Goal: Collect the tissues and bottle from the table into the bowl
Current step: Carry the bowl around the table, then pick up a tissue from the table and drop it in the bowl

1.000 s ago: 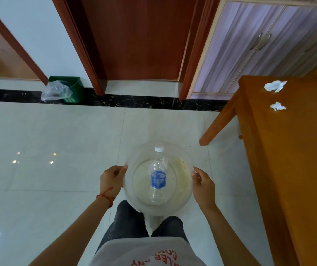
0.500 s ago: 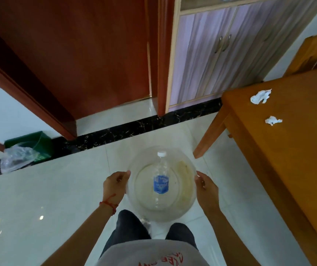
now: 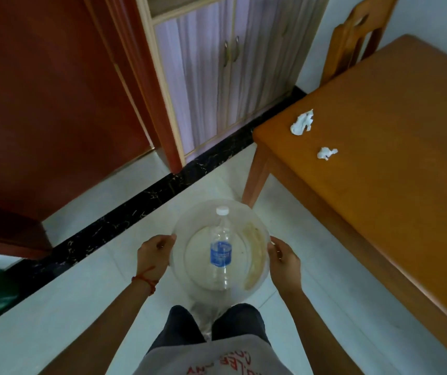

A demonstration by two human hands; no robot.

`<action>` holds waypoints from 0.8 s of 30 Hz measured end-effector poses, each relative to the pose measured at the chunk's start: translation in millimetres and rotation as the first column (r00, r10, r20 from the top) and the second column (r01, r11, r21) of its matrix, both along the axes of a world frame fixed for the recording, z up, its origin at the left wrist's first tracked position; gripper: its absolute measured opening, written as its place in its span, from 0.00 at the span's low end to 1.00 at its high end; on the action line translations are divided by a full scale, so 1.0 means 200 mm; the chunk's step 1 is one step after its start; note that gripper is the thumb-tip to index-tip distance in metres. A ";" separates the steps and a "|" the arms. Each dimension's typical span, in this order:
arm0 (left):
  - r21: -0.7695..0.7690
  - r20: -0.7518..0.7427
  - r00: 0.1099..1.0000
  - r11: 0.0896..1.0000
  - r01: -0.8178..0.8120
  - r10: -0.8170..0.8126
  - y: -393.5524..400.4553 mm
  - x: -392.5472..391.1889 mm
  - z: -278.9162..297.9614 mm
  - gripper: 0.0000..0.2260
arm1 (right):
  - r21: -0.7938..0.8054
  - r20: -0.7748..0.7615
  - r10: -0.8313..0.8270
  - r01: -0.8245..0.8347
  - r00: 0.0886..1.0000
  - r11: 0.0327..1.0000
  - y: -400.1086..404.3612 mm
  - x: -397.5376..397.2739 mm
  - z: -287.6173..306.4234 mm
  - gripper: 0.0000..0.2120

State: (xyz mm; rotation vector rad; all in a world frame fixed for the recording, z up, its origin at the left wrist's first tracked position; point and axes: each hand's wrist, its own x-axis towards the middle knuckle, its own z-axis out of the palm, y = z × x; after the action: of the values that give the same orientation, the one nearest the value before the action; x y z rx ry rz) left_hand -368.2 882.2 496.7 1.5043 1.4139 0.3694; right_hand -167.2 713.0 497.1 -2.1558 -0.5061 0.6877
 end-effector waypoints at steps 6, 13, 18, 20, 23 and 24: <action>-0.008 0.010 0.992 0.992 0.126 -0.126 0.08 0.23 0.01 0.15 | -0.003 -0.025 -0.101 0.100 0.995 0.995 -0.05 0.13 -0.03 0.13; -0.033 0.058 0.970 0.971 0.238 -0.236 0.15 0.46 -0.01 0.13 | -0.012 -0.003 -0.231 0.231 0.973 0.973 -0.09 0.22 -0.03 0.13; -0.037 0.049 0.936 0.936 0.351 -0.349 0.28 0.62 -0.05 0.14 | -0.028 0.006 -0.336 0.336 0.942 0.941 -0.06 0.24 -0.04 0.13; -0.033 0.049 0.911 0.911 0.412 -0.410 0.34 0.67 -0.06 0.14 | -0.034 -0.003 -0.393 0.393 0.919 0.919 -0.04 0.24 -0.04 0.13; -0.041 0.029 0.876 0.875 0.482 -0.481 0.44 0.75 -0.06 0.12 | -0.043 -0.007 -0.461 0.460 0.887 0.887 0.02 0.22 -0.03 0.13; -0.041 0.020 0.867 0.866 0.498 -0.497 0.48 0.78 -0.06 0.12 | -0.045 -0.003 -0.482 0.482 0.876 0.875 0.04 0.22 -0.02 0.13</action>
State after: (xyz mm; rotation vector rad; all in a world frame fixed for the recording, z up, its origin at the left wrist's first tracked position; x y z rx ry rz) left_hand -211.6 978.0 484.2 1.7586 0.9650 0.0209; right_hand -124.1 721.7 492.3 -2.1914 0.0676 0.4331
